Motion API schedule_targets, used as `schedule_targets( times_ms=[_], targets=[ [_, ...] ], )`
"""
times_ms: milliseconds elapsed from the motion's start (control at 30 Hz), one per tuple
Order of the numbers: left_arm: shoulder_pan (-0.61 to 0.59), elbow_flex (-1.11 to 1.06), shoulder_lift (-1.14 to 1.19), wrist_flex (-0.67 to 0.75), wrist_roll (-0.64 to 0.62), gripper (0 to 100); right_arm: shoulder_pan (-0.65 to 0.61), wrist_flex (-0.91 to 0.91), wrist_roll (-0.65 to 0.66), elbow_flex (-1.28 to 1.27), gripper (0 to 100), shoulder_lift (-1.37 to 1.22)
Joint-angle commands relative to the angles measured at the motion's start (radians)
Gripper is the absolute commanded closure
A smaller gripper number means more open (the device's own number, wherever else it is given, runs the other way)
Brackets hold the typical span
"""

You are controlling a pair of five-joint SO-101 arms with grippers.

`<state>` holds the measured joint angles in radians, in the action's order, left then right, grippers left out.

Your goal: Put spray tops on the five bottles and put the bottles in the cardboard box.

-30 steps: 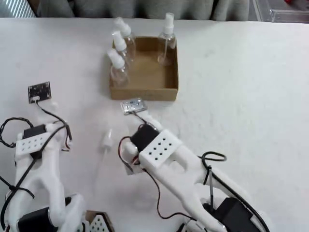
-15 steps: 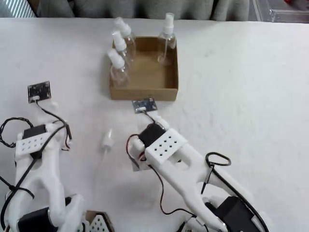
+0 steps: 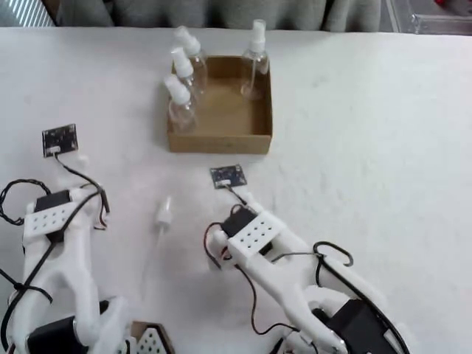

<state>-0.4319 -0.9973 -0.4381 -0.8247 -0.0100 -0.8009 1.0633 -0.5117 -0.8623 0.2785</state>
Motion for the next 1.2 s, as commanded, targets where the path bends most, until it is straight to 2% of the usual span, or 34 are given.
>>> schedule_targets(
  times_ms=[0,200,300,467,800,967,1167],
  targets=[
    [0.01,0.044,-0.007,0.018,-0.009,96,0.01,-0.021,-0.009,0.006,74.2,0.024],
    [0.01,0.044,-0.007,0.018,-0.009,96,0.012,-0.019,0.002,0.002,76.7,0.007],
    [0.01,0.044,-0.007,0.018,-0.009,96,0.053,-0.022,0.12,0.02,84.8,-0.031],
    [0.01,0.037,-0.007,0.018,-0.009,96,0.226,-0.021,0.288,0.083,98.8,-0.076],
    [0.033,0.029,-0.007,0.018,-0.009,96,0.545,0.044,0.721,0.196,97.1,-0.076],
    [0.068,0.028,-0.007,0.012,-0.008,96,0.641,0.097,0.746,0.215,97.1,-0.076],
    [0.105,0.009,-0.008,0.017,-0.008,96,0.699,0.099,0.747,0.212,96.7,-0.076]
  ],
)
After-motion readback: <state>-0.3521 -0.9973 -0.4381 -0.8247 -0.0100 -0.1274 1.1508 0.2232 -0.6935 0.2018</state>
